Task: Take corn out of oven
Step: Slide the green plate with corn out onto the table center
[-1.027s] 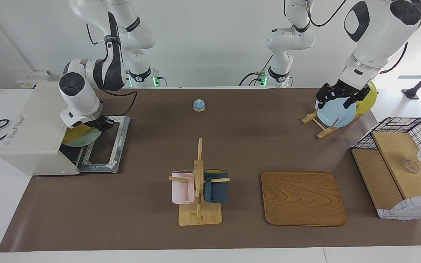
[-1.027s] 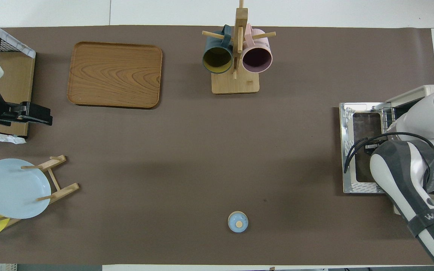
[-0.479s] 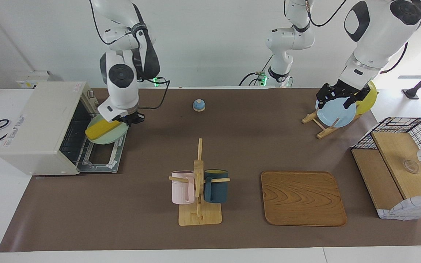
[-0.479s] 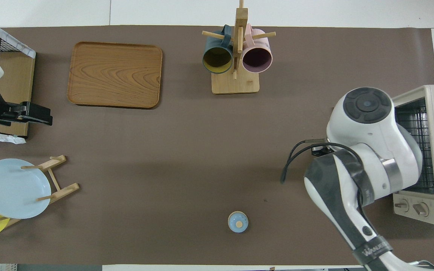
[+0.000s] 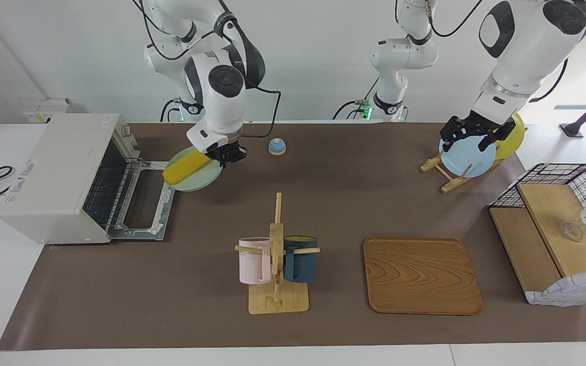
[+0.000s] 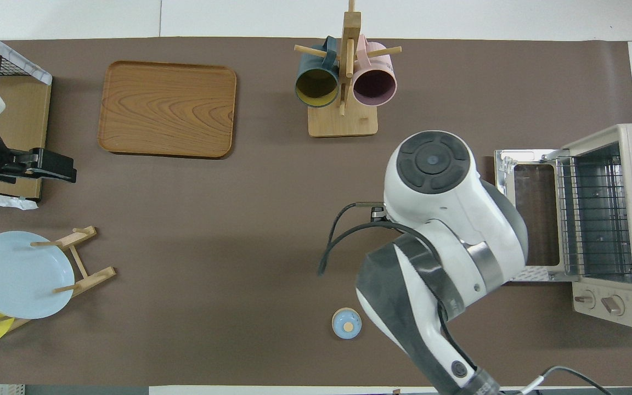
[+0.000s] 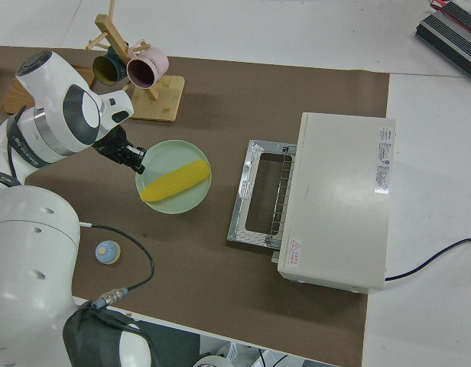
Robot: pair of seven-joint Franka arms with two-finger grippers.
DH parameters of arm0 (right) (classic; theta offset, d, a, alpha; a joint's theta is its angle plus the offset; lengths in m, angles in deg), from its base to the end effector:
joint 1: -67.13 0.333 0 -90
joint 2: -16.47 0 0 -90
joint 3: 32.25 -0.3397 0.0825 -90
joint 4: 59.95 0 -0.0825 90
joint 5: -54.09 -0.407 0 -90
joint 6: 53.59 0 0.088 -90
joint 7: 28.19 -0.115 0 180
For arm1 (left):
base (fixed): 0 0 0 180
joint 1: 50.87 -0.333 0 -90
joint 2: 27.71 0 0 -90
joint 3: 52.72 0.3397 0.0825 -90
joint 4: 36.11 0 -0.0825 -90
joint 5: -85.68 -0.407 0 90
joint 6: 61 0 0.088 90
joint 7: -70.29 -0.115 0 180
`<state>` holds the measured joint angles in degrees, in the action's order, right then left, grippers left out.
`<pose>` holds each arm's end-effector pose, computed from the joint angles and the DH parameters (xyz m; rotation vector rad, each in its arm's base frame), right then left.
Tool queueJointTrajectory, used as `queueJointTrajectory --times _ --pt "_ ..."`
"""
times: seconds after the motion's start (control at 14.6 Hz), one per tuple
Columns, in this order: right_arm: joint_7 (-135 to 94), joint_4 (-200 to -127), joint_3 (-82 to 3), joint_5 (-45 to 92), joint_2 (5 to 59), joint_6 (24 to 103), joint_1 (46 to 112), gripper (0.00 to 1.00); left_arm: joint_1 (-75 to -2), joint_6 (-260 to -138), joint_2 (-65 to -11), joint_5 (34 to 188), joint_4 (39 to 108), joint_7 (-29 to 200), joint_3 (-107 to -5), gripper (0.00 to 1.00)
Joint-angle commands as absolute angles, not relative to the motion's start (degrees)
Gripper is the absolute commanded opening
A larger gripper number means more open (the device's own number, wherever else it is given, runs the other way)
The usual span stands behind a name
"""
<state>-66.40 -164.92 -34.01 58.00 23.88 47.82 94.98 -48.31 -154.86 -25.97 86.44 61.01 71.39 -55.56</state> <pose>0.5234 0.2893 0.4511 2.9719 -0.1935 -0.1860 0.5673 -0.0555 0.6017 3.1290 -0.1157 -0.0426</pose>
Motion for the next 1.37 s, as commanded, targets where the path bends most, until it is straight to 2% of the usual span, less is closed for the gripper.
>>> queueJointTrajectory --times 0.0,0.07,0.21,0.34,0.48,0.68,0.89,1.03,1.1,1.16,1.23,1.3 --pt "-73.5 -149.0 -33.9 57.1 36.8 42.7 99.5 0.0 -48.4 -155.0 -25.3 85.2 61.1 71.5 -55.6 1.0" --pt "-76.9 -144.2 -33.8 57.3 41.2 41.6 101.2 0.0 -48.4 -155.0 -25.3 85.2 61.1 71.5 -55.7 1.0" --pt "-80.0 -138.0 -33.9 57.3 46.8 42.0 102.8 0.0 -48.4 -155.0 -25.3 85.3 61.1 71.5 -55.8 1.0" --pt "-82.0 -135.6 -34.2 56.2 49.8 45.3 104.2 0.0 -48.5 -155.4 -25.4 85.3 61.1 71.3 -55.6 1.0" --pt "-82.3 -136.4 -34.3 55.1 50.0 50.4 104.7 0.0 -48.9 -156.8 -25.5 85.3 61.1 71.3 -55.6 1.0" --pt "-83.9 -141.8 -34.4 54.9 50.0 57.0 105.6 0.0 -49.0 -157.2 -25.5 85.3 61.2 71.4 -55.6 1.0" --pt "-84.2 -144.8 -34.6 53.9 49.5 59.7 105.9 0.0 -48.9 -157.7 -25.5 85.3 61.3 71.3 -55.6 1.0" --pt "-84.2 -147.7 -34.6 49.9 49.1 64.8 105.3 0.0 -48.9 -158.2 -25.5 85.4 61.3 71.4 -55.6 1.0" --pt "-84.1 -148.1 -34.6 47.6 49.1 66.0 104.9 0.12 -49.0 -158.3 -25.5 85.5 61.3 71.3 -55.6 1.0" --pt "-83.7 -148.3 -34.5 47.2 49.1 66.5 104.9 0.17 -49.0 -158.4 -25.5 85.6 61.3 71.3 -55.6 1.0" --pt "-83.6 -148.3 -34.5 47.2 49.1 66.8 105.0 0.31 -49.0 -158.4 -25.5 85.8 61.3 71.3 -55.6 1.0" --pt "-83.0 -148.3 -34.5 47.3 49.1 67.7 105.0 0.36 -49.0 -158.7 -25.5 85.8 61.3 71.3 -55.6 1.0"
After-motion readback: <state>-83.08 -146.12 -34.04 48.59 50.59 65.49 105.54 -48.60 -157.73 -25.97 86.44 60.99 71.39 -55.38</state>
